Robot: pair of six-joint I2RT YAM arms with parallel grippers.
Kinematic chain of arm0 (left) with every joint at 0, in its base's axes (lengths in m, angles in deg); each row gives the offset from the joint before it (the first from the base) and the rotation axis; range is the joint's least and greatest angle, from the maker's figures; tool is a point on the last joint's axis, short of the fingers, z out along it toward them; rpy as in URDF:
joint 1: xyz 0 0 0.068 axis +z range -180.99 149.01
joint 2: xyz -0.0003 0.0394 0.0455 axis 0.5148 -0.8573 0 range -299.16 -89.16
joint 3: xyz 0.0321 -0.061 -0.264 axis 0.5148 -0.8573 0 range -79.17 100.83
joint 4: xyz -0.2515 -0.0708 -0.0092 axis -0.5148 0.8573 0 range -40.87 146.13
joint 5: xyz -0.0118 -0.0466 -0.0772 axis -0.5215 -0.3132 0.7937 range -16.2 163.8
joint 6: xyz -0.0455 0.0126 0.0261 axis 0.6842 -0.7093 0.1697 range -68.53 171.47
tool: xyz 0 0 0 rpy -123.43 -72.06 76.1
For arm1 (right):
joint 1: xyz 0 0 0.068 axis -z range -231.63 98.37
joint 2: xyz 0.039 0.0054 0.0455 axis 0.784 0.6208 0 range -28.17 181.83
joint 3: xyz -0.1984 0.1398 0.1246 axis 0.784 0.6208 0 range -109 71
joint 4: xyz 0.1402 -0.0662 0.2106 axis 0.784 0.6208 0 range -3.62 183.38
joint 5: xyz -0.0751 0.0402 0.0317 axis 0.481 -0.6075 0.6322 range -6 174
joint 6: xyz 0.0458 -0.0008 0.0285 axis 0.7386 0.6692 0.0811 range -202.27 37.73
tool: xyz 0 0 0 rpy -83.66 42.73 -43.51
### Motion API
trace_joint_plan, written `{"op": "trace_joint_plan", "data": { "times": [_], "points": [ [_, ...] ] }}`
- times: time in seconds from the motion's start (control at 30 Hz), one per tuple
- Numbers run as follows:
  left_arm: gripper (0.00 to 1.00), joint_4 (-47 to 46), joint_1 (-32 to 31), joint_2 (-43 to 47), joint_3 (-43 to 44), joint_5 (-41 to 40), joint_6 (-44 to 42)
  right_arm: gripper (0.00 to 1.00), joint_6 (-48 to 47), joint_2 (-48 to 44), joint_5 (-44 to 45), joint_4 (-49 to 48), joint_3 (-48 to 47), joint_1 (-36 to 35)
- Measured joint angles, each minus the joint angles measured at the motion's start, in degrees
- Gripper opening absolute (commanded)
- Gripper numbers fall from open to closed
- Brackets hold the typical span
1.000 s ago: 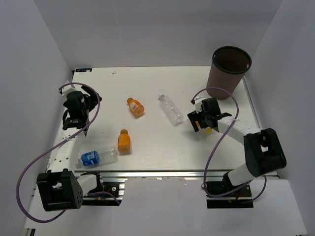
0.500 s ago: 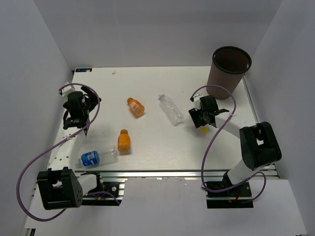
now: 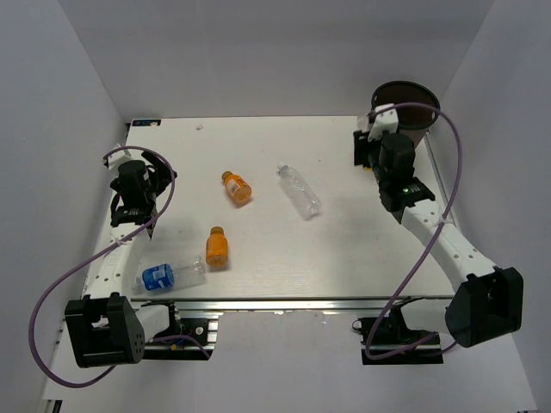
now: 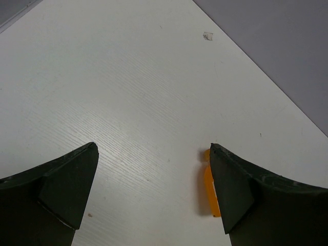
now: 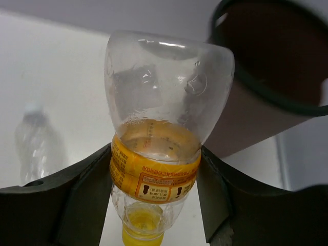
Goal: Put the plastic bottles in the bin
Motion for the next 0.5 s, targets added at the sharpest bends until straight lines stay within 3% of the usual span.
{"op": "trace_joint_plan", "data": {
  "times": [0.13, 0.3, 0.4, 0.5],
  "points": [
    [0.98, 0.5, 0.0, 0.0, 0.0, -0.3, 0.0, 0.35, 0.0, 3.5, 8.0, -6.8, -8.3, 2.1],
    [0.98, 0.8, 0.0, 0.1, 0.0, -0.4, 0.0, 0.36, 1.0, 13.6, 11.1, -10.5, -21.5, 8.6],
    [0.98, 0.8, 0.0, 0.3, 0.0, -0.4, 0.0, 0.53, 2.3, 21.1, 11.3, -10.5, -29.5, 12.4],
    [0.98, 0.8, 0.0, 0.5, 0.0, -0.7, 0.0, 0.60, 3.6, 28.5, 11.6, -9.1, -36.3, 15.5]
  ]
}}
